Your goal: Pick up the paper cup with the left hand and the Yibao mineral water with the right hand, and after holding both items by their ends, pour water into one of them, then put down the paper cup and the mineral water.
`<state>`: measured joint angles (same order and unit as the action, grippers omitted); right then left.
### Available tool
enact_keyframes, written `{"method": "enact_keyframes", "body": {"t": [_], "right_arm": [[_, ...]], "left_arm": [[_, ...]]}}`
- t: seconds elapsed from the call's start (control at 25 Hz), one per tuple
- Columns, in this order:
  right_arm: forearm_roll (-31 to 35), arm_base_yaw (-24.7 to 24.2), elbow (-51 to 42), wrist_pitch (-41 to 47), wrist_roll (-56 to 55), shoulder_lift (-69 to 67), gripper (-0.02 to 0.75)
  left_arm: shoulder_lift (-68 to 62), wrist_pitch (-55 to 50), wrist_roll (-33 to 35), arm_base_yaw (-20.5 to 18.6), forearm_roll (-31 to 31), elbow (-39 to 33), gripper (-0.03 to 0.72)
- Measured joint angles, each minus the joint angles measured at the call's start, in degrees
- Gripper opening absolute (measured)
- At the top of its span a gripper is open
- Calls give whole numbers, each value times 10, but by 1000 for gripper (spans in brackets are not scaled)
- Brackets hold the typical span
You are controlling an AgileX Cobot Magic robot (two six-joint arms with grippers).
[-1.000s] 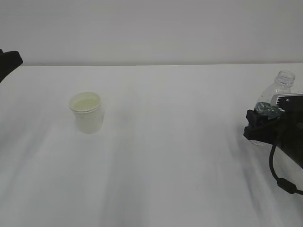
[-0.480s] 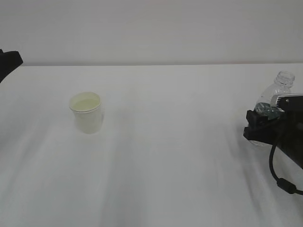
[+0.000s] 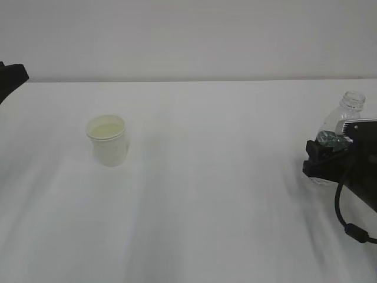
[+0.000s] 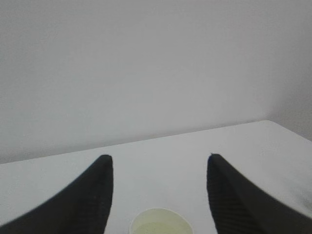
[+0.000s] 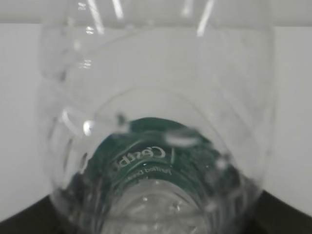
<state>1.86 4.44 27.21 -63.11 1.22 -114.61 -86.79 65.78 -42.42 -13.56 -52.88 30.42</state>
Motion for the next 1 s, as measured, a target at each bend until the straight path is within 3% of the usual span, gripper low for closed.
{"method": "enact_keyframes", "body": {"t": [0.6,1.0], "right_arm": [[-4,0,-6,-39,0,-33,448],[-19,0,-30,-34,0,-34,583]], "left_arm": [[0,0,0,0,-1,0,419],[0,0,0,0,-1,0,417]]}}
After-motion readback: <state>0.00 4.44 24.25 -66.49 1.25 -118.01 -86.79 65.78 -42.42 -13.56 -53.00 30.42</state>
